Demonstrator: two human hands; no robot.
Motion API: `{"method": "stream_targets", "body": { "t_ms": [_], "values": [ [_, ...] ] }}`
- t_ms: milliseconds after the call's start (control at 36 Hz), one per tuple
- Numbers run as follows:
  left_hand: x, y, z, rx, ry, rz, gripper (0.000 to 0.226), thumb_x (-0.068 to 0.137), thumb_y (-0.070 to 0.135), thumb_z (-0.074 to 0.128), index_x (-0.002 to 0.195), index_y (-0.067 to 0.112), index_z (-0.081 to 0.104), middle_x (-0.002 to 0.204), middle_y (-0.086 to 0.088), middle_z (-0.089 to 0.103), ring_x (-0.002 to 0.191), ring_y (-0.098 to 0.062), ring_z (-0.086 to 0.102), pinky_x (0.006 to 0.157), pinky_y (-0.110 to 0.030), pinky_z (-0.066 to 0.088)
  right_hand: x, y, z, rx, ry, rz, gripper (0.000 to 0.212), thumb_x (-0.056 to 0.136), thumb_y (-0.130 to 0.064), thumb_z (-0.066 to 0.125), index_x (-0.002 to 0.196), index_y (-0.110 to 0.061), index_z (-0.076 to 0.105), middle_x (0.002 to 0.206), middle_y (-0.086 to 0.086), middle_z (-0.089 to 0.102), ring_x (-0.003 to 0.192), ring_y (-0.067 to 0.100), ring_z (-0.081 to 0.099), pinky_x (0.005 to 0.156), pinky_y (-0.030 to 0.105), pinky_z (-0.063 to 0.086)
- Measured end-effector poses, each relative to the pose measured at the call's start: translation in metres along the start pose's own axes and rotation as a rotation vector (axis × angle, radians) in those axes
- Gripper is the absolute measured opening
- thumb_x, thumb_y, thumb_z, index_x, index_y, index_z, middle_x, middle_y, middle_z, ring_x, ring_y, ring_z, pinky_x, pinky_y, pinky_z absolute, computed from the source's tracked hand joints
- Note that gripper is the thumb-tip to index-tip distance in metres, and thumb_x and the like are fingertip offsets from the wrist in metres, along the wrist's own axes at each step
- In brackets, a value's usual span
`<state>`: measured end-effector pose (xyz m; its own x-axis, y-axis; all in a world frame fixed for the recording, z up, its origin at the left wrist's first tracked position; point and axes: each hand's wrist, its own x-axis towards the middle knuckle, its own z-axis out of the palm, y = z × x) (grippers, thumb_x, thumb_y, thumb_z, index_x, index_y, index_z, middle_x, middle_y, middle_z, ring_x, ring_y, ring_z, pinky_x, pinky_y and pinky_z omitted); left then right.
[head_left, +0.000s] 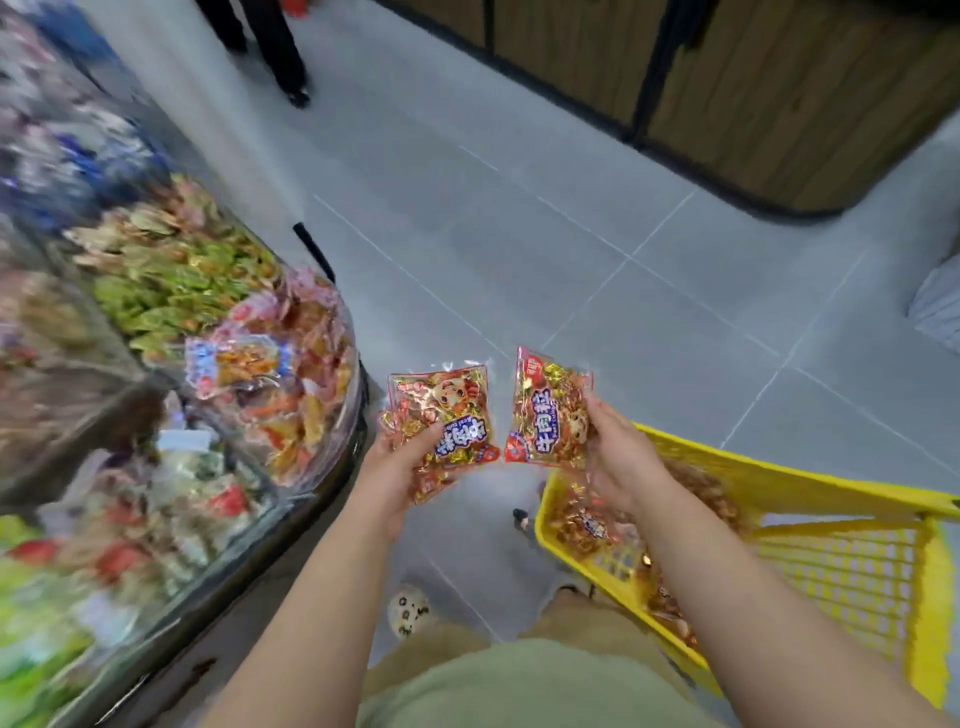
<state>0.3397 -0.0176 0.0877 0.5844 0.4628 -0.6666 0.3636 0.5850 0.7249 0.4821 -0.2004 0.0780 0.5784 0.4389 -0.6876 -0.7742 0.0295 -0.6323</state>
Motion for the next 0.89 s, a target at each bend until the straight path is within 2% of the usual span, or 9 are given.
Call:
{"method": "stream_targets", "body": {
  "t_ms": [56, 139, 222, 333, 417, 472, 583, 694, 889],
  "values": [
    [-0.013, 0.013, -0.042, -0.046, 0.056, 0.038, 0.062, 0.063, 0.027, 0.077, 0.121, 0.017, 0.059, 0.106, -0.010, 0.073, 0.087, -0.027, 0.073, 0.061, -0.035, 0.058, -0.001, 0.013, 0.043, -0.001, -0.067, 0.025, 0.029, 0.096, -0.038, 0.046, 0.115, -0.020, 0.059, 0.106, 0.004, 0.070, 0.088, 0.018, 0.069, 0.078, 0.041, 0.056],
    [-0.030, 0.027, -0.106, -0.104, 0.153, 0.095, 0.065, 0.064, 0.027, 0.077, 0.125, 0.017, 0.057, 0.111, -0.009, 0.072, 0.098, -0.029, 0.070, 0.082, -0.046, 0.057, -0.004, 0.038, 0.107, 0.005, -0.131, 0.091, 0.032, 0.091, -0.038, 0.053, 0.119, -0.023, 0.057, 0.111, 0.003, 0.069, 0.088, 0.018, 0.068, 0.083, 0.041, 0.054],
    [-0.047, 0.039, -0.169, -0.140, 0.208, 0.126, 0.050, 0.076, 0.029, 0.074, 0.122, 0.028, 0.056, 0.101, 0.006, 0.074, 0.092, -0.015, 0.072, 0.075, -0.034, 0.059, -0.008, 0.065, 0.164, 0.070, -0.246, 0.133, 0.030, 0.081, -0.033, 0.061, 0.109, -0.022, 0.061, 0.098, 0.002, 0.073, 0.078, 0.016, 0.071, 0.063, 0.035, 0.059],
    [-0.066, 0.051, -0.238, -0.138, 0.327, 0.133, 0.104, 0.061, 0.055, 0.077, 0.149, 0.026, 0.030, 0.147, 0.002, 0.045, 0.133, -0.024, 0.045, 0.111, -0.051, 0.033, -0.013, 0.096, 0.229, 0.182, -0.361, 0.186, 0.030, 0.077, -0.024, 0.061, 0.107, -0.021, 0.064, 0.102, 0.007, 0.072, 0.085, 0.022, 0.071, 0.065, 0.040, 0.058],
    [-0.084, 0.060, -0.272, -0.255, 0.389, 0.156, 0.129, 0.046, 0.066, 0.080, 0.152, 0.024, 0.021, 0.156, -0.002, 0.031, 0.139, -0.027, 0.035, 0.114, -0.054, 0.026, -0.018, 0.110, 0.266, 0.196, -0.405, 0.230, 0.032, 0.081, -0.015, 0.057, 0.112, -0.008, 0.061, 0.102, 0.014, 0.071, 0.089, 0.026, 0.070, 0.069, 0.044, 0.058],
    [-0.092, 0.061, -0.289, -0.328, 0.421, 0.154, 0.118, 0.053, 0.064, 0.077, 0.151, 0.023, 0.025, 0.153, -0.002, 0.037, 0.135, -0.024, 0.042, 0.110, -0.050, 0.036, -0.019, 0.116, 0.283, 0.125, -0.401, 0.243, 0.018, 0.086, -0.011, 0.055, 0.100, -0.005, 0.065, 0.093, 0.012, 0.073, 0.080, 0.023, 0.071, 0.066, 0.039, 0.059],
    [-0.094, 0.058, -0.316, -0.530, 0.456, 0.210, 0.046, 0.093, 0.044, 0.051, 0.127, 0.013, 0.056, 0.115, -0.006, 0.071, 0.092, -0.018, 0.072, 0.061, -0.033, 0.059, -0.017, 0.123, 0.316, -0.063, -0.316, 0.214, 0.014, 0.087, -0.016, 0.060, 0.077, -0.012, 0.069, 0.072, 0.005, 0.070, 0.062, 0.016, 0.066, 0.055, 0.026, 0.055],
    [-0.094, 0.065, -0.333, -0.562, 0.474, 0.244, 0.041, 0.096, 0.044, 0.044, 0.118, 0.014, 0.062, 0.104, -0.004, 0.074, 0.090, -0.018, 0.072, 0.064, -0.033, 0.058, -0.004, 0.121, 0.346, -0.254, -0.326, 0.185, 0.021, 0.086, -0.029, 0.063, 0.068, -0.019, 0.066, 0.056, -0.002, 0.062, 0.049, 0.014, 0.055, 0.038, 0.017, 0.041],
    [-0.081, 0.102, -0.364, -0.583, 0.523, 0.299, 0.037, 0.092, 0.045, 0.049, 0.112, 0.017, 0.063, 0.104, -0.005, 0.074, 0.090, -0.020, 0.072, 0.070, -0.039, 0.056, 0.024, 0.105, 0.416, -0.318, -0.455, 0.094, 0.033, 0.079, -0.014, 0.070, 0.106, -0.024, 0.055, 0.068, -0.005, 0.068, 0.053, 0.008, 0.062, 0.046, 0.018, 0.047]
  ]
}}
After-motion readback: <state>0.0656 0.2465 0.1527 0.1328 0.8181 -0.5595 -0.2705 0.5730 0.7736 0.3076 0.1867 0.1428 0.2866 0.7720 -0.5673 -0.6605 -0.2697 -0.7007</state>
